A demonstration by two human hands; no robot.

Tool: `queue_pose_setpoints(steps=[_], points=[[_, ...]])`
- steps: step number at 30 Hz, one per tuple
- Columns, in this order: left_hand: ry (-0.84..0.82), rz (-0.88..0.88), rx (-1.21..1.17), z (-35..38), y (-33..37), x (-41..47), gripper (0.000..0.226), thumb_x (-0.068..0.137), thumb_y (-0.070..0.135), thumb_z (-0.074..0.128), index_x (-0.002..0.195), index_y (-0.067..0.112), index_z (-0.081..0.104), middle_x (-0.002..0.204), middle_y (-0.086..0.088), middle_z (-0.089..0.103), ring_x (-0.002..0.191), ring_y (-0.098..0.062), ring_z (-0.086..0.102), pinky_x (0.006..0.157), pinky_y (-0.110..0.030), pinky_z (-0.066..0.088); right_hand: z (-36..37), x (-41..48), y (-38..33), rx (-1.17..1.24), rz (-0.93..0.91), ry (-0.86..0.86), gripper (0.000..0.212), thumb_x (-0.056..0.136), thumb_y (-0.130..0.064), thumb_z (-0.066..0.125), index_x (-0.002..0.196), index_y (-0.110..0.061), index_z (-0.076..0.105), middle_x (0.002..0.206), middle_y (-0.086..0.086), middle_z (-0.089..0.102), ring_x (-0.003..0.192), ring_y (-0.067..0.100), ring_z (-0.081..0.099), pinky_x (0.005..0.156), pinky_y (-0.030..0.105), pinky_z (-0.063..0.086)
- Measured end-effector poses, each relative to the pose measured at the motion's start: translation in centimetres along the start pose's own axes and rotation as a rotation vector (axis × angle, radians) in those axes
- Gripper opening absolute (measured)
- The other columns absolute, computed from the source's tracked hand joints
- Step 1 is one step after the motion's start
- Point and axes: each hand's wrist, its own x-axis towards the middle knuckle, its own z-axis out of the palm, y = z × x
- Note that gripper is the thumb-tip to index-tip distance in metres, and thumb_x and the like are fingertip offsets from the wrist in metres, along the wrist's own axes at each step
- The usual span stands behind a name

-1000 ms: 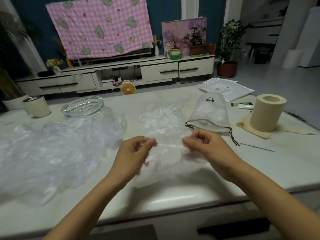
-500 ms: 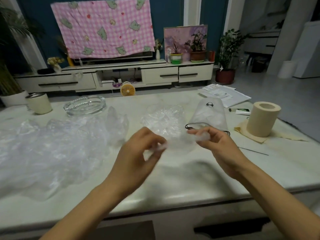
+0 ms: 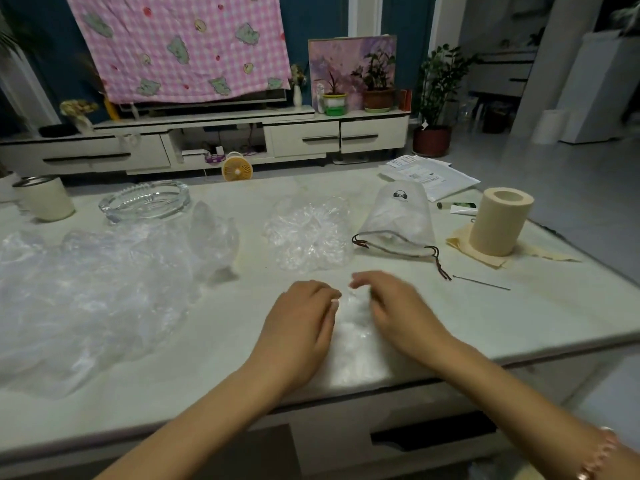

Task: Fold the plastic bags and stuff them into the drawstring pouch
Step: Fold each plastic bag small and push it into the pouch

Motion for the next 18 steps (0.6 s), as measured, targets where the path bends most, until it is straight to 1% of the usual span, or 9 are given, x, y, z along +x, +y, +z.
queue_pose_setpoints(steps=[2,3,5,8,11,13,15,16,18], points=[[-0.272,-0.088,0.209,1.8,-0.1,-0.7,0.083,0.087,0.06,-0.003,0.146,0.012,0.031,0.155,-0.008,0.024,0.144,-0.023,0.017,0.115,-0.033,0.012,2.0,-0.1,0.4,-0.096,-0.066,-0.278,0.045,0.101,-0.02,0.037,0.145,-0.013,0.031,0.155,0.003,0.026,0.144,0.015,0.019,0.111,0.017,0.009],[-0.394,-0.144,0.265,2.3,-0.6,-1.2,0.086,0.084,0.066,-0.007,0.151,0.015,0.011,0.159,-0.004,0.001,0.146,-0.019,-0.003,0.116,-0.033,-0.003,2.4,-0.1,0.9,-0.172,-0.072,-0.369,0.051,0.102,-0.03,0.033,0.149,-0.017,0.02,0.158,0.001,0.014,0.146,0.013,0.008,0.113,0.02,0.003],[-0.483,-0.219,0.245,2.7,-1.4,-1.9,0.096,0.073,0.077,-0.012,0.15,0.019,-0.009,0.155,0.0,-0.021,0.143,-0.016,-0.02,0.114,-0.03,-0.015,2.3,0.1,1.9,-0.297,-0.044,-0.454,0.057,0.101,-0.046,0.024,0.151,-0.024,0.009,0.16,-0.002,-0.001,0.146,0.012,-0.004,0.115,0.026,-0.005],[-0.492,-0.199,0.217,2.4,-1.8,-2.9,0.123,0.043,0.086,-0.032,0.148,0.023,-0.015,0.145,0.007,-0.031,0.138,-0.01,-0.026,0.111,-0.028,-0.019,2.2,-0.1,2.6,-0.37,-0.014,-0.5,0.062,0.097,-0.057,0.018,0.151,-0.031,0.0,0.158,-0.007,-0.012,0.145,0.01,-0.013,0.116,0.031,-0.011],[-0.399,-0.138,0.158,1.8,-1.9,-3.2,0.115,0.055,0.086,-0.025,0.15,0.024,-0.005,0.148,0.008,-0.022,0.141,-0.008,-0.018,0.111,-0.022,-0.018,2.5,-0.2,2.5,-0.336,-0.017,-0.456,0.06,0.098,-0.053,0.02,0.151,-0.028,0.009,0.159,-0.005,-0.003,0.146,0.012,-0.007,0.117,0.03,-0.007],[-0.257,0.072,0.079,1.5,-1.9,-3.3,0.093,0.081,0.08,0.004,0.146,0.019,0.031,0.155,0.002,0.017,0.144,-0.014,0.016,0.114,-0.017,0.0,1.8,-0.1,2.4,-0.151,-0.014,-0.258,0.049,0.101,-0.039,0.031,0.146,-0.018,0.033,0.155,0.002,0.025,0.144,0.017,0.015,0.113,0.023,0.007],[-0.156,0.31,0.046,1.3,-2.3,-3.8,0.059,0.09,0.064,0.038,0.124,0.018,0.053,0.132,-0.001,0.052,0.122,-0.013,0.045,0.104,-0.019,0.028,0.4,0.0,2.4,0.058,-0.002,-0.071,0.033,0.1,-0.025,0.043,0.128,-0.014,0.054,0.136,0.002,0.051,0.13,0.015,0.039,0.099,0.011,0.023],[-0.139,0.385,0.042,1.3,-2.5,-4.0,0.046,0.09,0.057,0.047,0.115,0.019,0.055,0.121,0.0,0.057,0.111,-0.011,0.05,0.095,-0.02,0.037,-0.3,-0.1,2.3,0.134,0.004,-0.056,0.026,0.098,-0.022,0.048,0.12,-0.015,0.059,0.127,-0.002,0.057,0.122,0.012,0.046,0.093,0.008,0.028],[-0.132,0.431,0.002,1.2,-2.4,-3.9,0.023,0.09,0.041,0.054,0.1,0.02,0.057,0.108,0.002,0.058,0.096,-0.012,0.054,0.079,-0.023,0.043,-1.6,-0.6,2.1,0.259,0.039,-0.17,0.017,0.093,-0.025,0.057,0.109,-0.022,0.062,0.113,-0.013,0.061,0.111,0.005,0.051,0.089,0.008,0.036]])
